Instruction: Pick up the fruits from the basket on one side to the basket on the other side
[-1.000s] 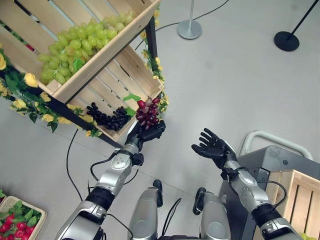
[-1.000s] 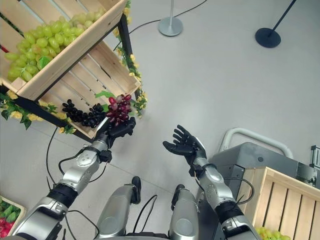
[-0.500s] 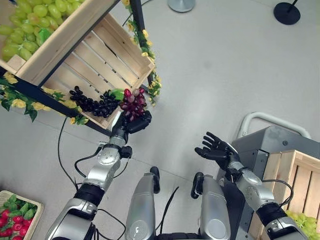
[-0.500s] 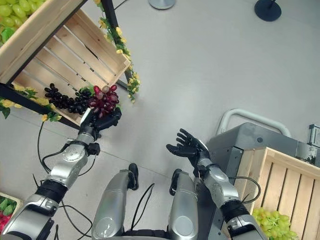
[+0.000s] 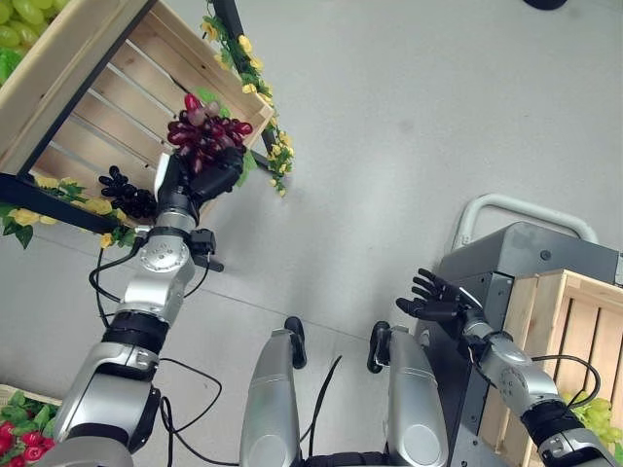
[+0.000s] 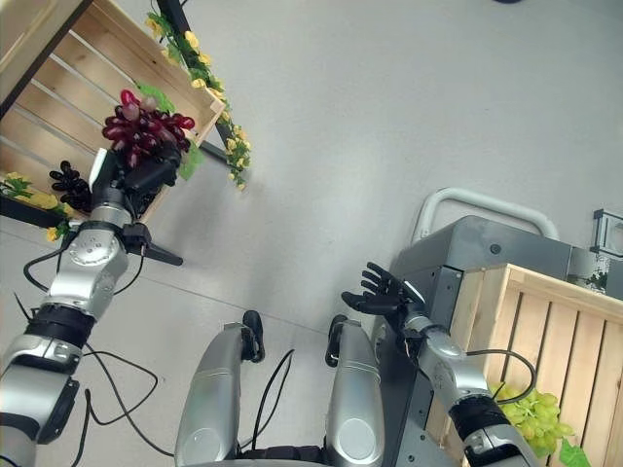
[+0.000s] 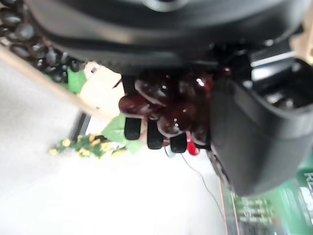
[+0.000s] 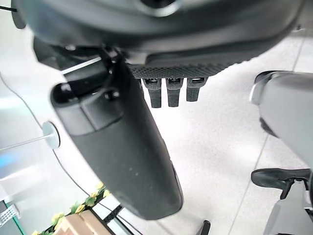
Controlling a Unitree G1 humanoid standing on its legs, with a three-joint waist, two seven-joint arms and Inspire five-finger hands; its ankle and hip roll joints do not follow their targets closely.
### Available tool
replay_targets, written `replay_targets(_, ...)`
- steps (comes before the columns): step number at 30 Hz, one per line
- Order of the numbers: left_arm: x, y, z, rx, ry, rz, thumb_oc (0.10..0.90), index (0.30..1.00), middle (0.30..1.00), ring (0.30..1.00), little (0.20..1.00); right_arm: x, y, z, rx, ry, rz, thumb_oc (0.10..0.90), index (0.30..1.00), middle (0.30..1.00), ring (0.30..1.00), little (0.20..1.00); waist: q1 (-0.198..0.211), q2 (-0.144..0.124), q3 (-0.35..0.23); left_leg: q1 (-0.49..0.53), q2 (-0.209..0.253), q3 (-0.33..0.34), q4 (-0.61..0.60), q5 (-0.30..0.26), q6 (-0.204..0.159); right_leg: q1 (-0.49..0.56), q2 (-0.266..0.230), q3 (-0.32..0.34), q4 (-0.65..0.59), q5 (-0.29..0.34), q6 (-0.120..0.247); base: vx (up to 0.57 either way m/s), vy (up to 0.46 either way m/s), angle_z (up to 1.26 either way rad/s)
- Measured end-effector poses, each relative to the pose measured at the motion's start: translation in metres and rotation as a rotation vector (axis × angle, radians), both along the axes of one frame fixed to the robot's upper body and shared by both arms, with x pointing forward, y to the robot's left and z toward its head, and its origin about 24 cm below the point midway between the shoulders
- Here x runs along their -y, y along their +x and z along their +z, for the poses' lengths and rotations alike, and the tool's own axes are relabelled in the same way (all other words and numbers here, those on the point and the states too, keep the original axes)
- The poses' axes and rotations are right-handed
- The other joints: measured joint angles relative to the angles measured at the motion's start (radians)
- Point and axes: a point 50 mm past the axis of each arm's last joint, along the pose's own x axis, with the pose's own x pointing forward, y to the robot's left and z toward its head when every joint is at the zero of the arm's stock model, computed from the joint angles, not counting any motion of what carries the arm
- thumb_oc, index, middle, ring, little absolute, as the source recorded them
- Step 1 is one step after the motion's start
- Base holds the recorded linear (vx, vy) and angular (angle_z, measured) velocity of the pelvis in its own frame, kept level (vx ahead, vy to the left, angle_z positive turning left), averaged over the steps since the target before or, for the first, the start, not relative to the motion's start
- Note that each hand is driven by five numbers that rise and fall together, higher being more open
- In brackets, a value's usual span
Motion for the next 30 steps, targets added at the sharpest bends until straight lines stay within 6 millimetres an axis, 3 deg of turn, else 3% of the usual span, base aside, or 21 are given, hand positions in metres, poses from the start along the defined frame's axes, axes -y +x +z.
replay_targets(5,-0.026,0.005,0.025,0.032,-0.149,0.116,0.4,0.3,0.3,0.3,0.3,0.001,-0.003,-0.003,-0.011,0.0,-0.003,0.8,0.9,0.9,0.9,0.9,-0.003,0.0,0.0,-0.007,0.001,-0.008,0.0,0.0,-0.001,0.0,0.0,-0.011,-0.001,0.0,0.001,0.01,0.032,0.04)
replay_targets(10,-0.049,0.004,0.038,0.04,-0.227,0.23,0.4,0.3,0.3,0.3,0.3,0.002,-0.007,-0.007,-0.026,0.0,-0.009,0.8,0.9,0.9,0.9,0.9,-0.01,-0.008,0.001,-0.025,0.001,-0.024,0.006,-0.002,0.001,-0.003,0.002,-0.025,-0.004,-0.003,-0.001,0.01,-0.009,0.07)
replay_targets(16,-0.062,0.004,0.055,0.076,-0.344,0.348,0.4,0.3,0.3,0.3,0.3,0.001,-0.015,-0.013,-0.019,0.002,-0.02,0.8,0.9,0.9,0.9,0.9,-0.026,-0.051,0.0,-0.071,0.009,-0.063,0.033,-0.005,-0.004,-0.013,0.018,-0.049,-0.006,-0.002,0.0,-0.01,-0.083,0.1)
replay_targets(17,-0.066,0.003,0.059,0.087,-0.351,0.378,0.656,0.684,0.684,0.684,0.684,-0.001,-0.016,-0.014,-0.013,0.008,-0.021,0.8,0.9,0.9,0.9,0.9,-0.024,-0.065,0.0,-0.077,0.012,-0.063,0.036,-0.005,-0.006,-0.019,0.022,-0.049,-0.006,-0.002,-0.001,-0.02,-0.055,0.01)
replay_targets(18,-0.07,0.001,0.061,0.088,-0.35,0.397,0.8,0.9,0.9,0.9,0.9,-0.003,-0.016,-0.015,-0.01,0.015,-0.02,0.8,0.9,0.9,0.9,0.9,-0.024,-0.073,0.0,-0.078,0.016,-0.066,0.036,-0.005,-0.009,-0.019,0.024,-0.05,-0.006,-0.002,-0.001,-0.03,-0.094,-0.05)
replay_targets(20,-0.081,-0.001,0.064,0.069,-0.362,0.44,0.8,0.9,0.9,0.9,0.9,-0.009,-0.018,-0.017,-0.013,0.017,-0.001,0.8,0.9,0.9,0.9,0.9,-0.021,-0.089,-0.001,-0.081,0.018,-0.071,0.039,-0.007,-0.013,-0.015,0.031,-0.051,-0.012,-0.002,-0.001,-0.03,-0.093,0.01)
replay_targets(23,-0.084,0.0,0.067,-0.012,-0.346,0.421,0.8,0.9,0.9,0.9,0.9,-0.016,-0.018,-0.019,-0.019,0.031,0.013,0.8,0.9,0.9,0.9,0.9,-0.02,-0.091,-0.002,-0.095,0.019,-0.087,0.043,-0.007,-0.013,-0.01,0.037,-0.07,-0.021,-0.001,-0.001,-0.02,-0.06,0.13)
replay_targets(26,-0.086,0.001,0.055,-0.183,-0.193,0.396,0.8,0.9,0.9,0.9,0.9,-0.025,-0.013,-0.018,-0.017,0.056,0.024,0.8,0.9,0.9,0.9,0.9,-0.014,-0.095,-0.002,-0.095,0.019,-0.092,0.048,-0.007,-0.013,-0.002,0.041,-0.071,-0.027,-0.001,0.0,-0.02,-0.048,0.06)
replay_targets(30,-0.083,0.004,0.058,-0.273,-0.118,0.378,0.8,0.9,0.9,0.9,0.9,-0.032,-0.01,-0.016,-0.003,0.073,0.025,0.8,0.9,0.9,0.9,0.9,-0.007,-0.106,-0.003,-0.095,0.02,-0.101,0.052,-0.008,-0.011,0.002,0.041,-0.073,-0.028,0.0,0.001,0.0,-0.066,0.02)
